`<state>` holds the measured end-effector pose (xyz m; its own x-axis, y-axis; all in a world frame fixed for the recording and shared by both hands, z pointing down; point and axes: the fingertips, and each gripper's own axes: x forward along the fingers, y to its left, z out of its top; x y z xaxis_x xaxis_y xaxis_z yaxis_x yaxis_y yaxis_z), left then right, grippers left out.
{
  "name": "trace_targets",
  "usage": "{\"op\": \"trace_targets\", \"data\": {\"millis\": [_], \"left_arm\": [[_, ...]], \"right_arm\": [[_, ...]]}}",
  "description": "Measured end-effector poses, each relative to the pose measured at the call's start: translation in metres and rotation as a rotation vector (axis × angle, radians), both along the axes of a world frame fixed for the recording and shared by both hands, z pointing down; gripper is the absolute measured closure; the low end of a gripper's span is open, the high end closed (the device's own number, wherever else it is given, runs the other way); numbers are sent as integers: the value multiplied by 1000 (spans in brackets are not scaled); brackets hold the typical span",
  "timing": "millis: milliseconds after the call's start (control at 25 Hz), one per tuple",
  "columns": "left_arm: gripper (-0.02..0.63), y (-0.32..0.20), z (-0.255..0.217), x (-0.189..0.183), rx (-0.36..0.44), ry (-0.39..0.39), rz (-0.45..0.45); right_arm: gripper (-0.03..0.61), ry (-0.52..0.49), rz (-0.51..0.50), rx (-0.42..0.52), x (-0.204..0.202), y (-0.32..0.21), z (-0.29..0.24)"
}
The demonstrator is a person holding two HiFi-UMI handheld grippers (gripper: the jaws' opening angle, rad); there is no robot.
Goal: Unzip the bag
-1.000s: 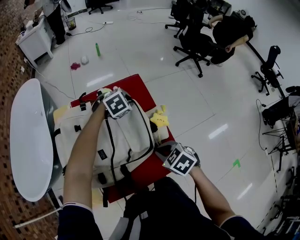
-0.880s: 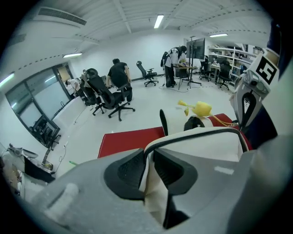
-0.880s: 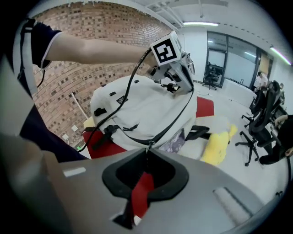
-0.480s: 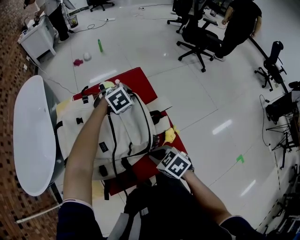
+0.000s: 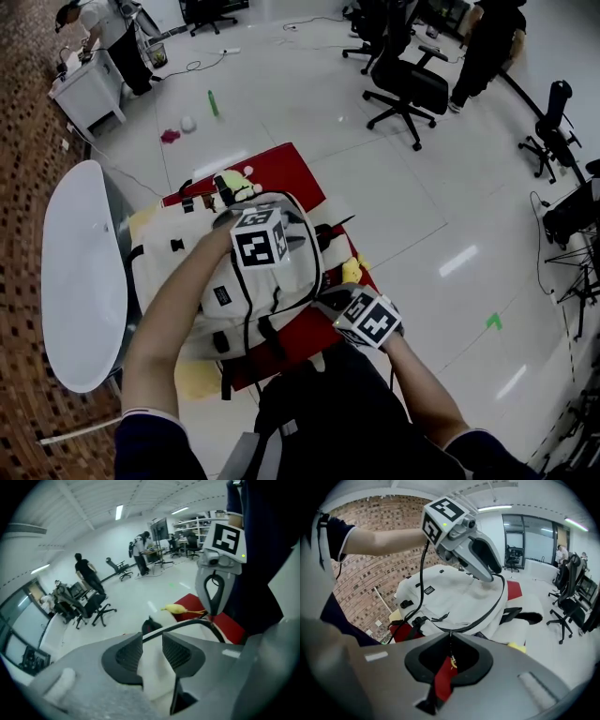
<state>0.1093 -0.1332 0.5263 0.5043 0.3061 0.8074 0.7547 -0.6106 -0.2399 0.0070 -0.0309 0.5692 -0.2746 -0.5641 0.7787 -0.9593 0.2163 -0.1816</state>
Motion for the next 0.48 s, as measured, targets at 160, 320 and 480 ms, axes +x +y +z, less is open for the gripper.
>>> {"op": "trace_targets", "data": {"millis": [160,320,480], "left_arm": [[455,56,14,-15,42,-53,197],[454,81,31,-30,107,-93,308],[454,92,57,-35,122,-131,341]], "right_arm": [[558,52,11,11,6,-2,-7],[558,73,39,26,10,-1,-9],[558,57,49,-24,-1,8,-2]]}}
